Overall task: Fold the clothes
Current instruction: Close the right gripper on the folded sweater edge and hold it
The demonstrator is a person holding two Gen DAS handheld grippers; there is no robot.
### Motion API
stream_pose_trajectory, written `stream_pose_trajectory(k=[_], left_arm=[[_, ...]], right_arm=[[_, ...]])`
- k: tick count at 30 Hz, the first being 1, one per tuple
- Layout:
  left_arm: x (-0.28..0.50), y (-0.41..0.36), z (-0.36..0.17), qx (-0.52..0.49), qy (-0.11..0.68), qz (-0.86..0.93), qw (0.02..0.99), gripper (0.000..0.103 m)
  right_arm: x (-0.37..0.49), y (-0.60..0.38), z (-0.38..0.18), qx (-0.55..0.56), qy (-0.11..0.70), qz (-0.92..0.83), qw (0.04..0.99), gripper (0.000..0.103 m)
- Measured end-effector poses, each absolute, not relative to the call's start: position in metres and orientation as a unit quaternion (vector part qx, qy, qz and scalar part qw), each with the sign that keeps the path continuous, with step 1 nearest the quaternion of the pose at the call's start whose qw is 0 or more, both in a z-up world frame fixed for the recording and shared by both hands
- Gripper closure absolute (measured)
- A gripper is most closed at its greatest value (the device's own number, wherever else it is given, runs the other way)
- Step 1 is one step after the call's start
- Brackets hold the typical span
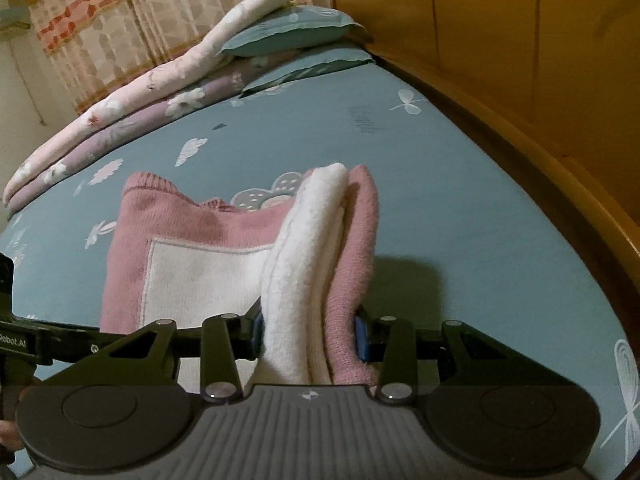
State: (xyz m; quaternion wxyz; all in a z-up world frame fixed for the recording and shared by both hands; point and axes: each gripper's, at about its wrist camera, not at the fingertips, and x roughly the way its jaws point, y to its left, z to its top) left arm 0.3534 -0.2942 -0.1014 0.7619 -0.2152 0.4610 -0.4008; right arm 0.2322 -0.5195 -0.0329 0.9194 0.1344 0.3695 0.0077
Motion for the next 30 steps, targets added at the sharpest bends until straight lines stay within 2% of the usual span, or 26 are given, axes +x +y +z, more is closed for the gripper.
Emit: stream_pose_trajectory(k=[9, 22, 25, 27, 29, 30], left_arm=[[0.359, -0.316, -0.112, -0.220, 0.469, -0.401, 0.756, 0.052], [0.355, -0.308, -0.117, -0.235, 0.481, -0.391, 0.748, 0.052], [0.351, -0.308, -0.116, -0.234, 0.484, -0.391, 0.747, 0.051], [0.348, -0.308, -0.114, -0.229, 0.487, -0.393, 0.746, 0.047], [0.345, -0.306, -0.110, -0.221, 0.486, -0.393, 0.748, 0.042], [0.344, -0.305, -0.107, -0.217, 0.486, -0.392, 0.751, 0.042]], right_arm=[[0.251, -0.539, -0.045, 0.127, 0.374, -0.008, 0.919, 0.057], [0.260, -0.554, -0.065, 0.145, 0.375, -0.014, 0.915, 0.056], [0.260, -0.553, -0.066, 0.143, 0.377, -0.022, 0.915, 0.049], [0.259, -0.551, -0.065, 0.136, 0.379, -0.029, 0.915, 0.045], [0.257, -0.549, -0.063, 0.128, 0.375, -0.039, 0.917, 0.034], [0.255, -0.549, -0.060, 0.126, 0.368, -0.046, 0.920, 0.022]])
